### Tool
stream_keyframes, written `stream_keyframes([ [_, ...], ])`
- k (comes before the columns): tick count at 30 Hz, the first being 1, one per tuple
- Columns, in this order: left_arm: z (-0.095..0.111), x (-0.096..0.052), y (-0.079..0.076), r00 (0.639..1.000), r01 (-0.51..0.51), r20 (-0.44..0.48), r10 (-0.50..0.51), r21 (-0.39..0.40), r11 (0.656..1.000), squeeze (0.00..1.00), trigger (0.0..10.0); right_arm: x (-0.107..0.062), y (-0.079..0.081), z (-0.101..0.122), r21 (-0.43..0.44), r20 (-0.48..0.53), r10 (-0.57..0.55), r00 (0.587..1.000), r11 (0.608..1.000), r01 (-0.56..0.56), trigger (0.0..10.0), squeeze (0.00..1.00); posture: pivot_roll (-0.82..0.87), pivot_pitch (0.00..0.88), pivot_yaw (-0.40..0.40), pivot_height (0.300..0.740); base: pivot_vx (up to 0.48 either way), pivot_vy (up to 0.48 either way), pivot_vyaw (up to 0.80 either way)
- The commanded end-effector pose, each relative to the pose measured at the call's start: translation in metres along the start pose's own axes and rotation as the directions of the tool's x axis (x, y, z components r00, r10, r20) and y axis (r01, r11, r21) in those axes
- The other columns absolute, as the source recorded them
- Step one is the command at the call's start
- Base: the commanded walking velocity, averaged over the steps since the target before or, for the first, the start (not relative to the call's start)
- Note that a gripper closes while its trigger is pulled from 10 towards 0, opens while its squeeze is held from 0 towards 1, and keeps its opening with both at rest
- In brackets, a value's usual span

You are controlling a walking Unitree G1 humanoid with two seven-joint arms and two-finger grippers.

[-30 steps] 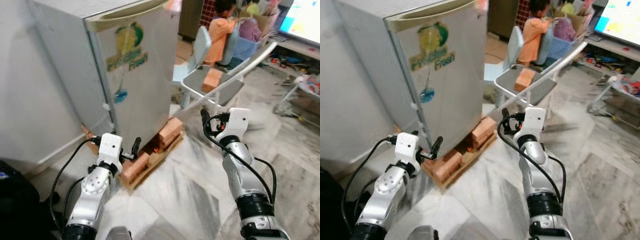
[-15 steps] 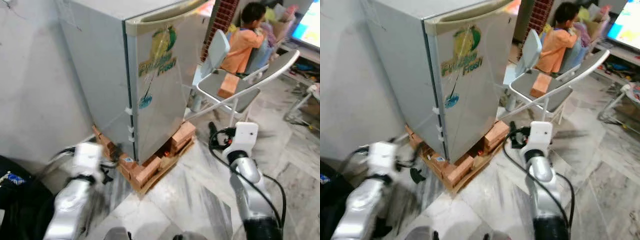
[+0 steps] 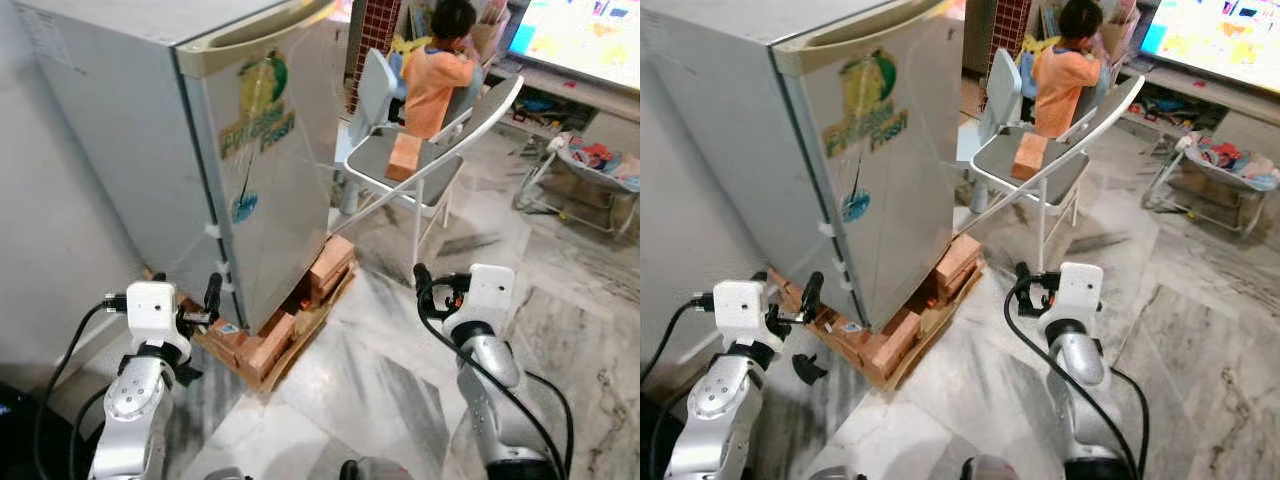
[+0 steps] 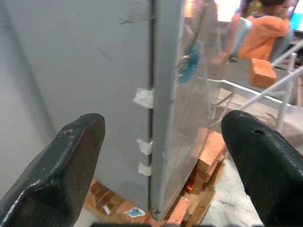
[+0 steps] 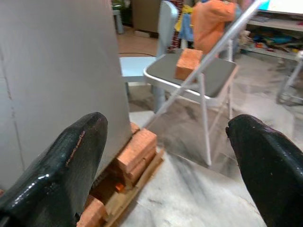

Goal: Restocking fridge

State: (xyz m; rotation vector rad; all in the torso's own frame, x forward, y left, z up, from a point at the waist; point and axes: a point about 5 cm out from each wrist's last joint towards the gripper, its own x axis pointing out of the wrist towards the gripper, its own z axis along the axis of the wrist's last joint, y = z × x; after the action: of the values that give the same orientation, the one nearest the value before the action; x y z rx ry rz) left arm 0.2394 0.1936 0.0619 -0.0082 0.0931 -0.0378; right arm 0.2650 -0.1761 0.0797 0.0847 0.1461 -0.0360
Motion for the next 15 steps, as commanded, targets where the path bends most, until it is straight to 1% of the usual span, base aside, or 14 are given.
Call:
stream_keyframes([
  [1, 0.0, -0.001, 0.006, 1.0, -0.015, -0.008, 0.015, -0.001, 1.0, 0.0, 10.0, 0.002, 0.002, 0.004, 0.013, 0.003, 0.006, 1.0, 1.0, -0.006, 10.0, 0.0, 0.1, 0.013, -0.038, 0.74, 0.0, 0.472, 0.0],
  [6, 0.0, -0.002, 0.004, 1.0, -0.003, -0.008, 0.003, 0.001, 1.0, 0.0, 10.0, 0.001, 0.003, 0.004, 0.012, 0.002, 0.004, 1.0, 1.0, -0.005, 10.0, 0.0, 0.09, 0.016, -0.036, 0.74, 0.0, 0.477, 0.0],
  [9, 0.001, -0.002, 0.001, 1.0, 0.016, -0.003, -0.016, 0.002, 1.0, 0.0, 10.0, 0.001, 0.008, 0.009, -0.037, 0.03, 0.046, 0.998, 0.998, -0.045, 10.0, 0.0, 0.09, 0.017, -0.035, 0.74, 0.0, 0.0, 0.0],
  [10, 0.001, -0.002, 0.001, 1.0, 0.022, -0.002, -0.022, 0.01, 1.0, 0.0, 10.0, 0.001, 0.011, 0.009, -0.025, 0.029, 0.056, 0.998, 0.998, -0.056, 10.0, 0.0, 0.09, 0.018, -0.033, 0.74, 0.0, 0.0, 0.0],
  [12, 0.001, -0.002, 0.001, 1.0, 0.017, -0.003, -0.017, 0.022, 1.0, 0.0, 10.0, 0.0, 0.013, 0.009, -0.019, 0.027, 0.057, 0.998, 0.998, -0.057, 10.0, 0.0, 0.09, 0.018, -0.034, 0.74, 0.0, 0.0, 0.0],
  [15, 0.002, -0.001, 0.001, 1.0, 0.02, -0.001, -0.02, 0.037, 0.999, 0.0, 10.0, -0.001, 0.013, 0.007, -0.014, 0.014, 0.053, 0.999, 0.999, -0.052, 10.0, 0.0, 0.09, 0.02, -0.034, 0.74, 0.0, 0.0, -0.71],
])
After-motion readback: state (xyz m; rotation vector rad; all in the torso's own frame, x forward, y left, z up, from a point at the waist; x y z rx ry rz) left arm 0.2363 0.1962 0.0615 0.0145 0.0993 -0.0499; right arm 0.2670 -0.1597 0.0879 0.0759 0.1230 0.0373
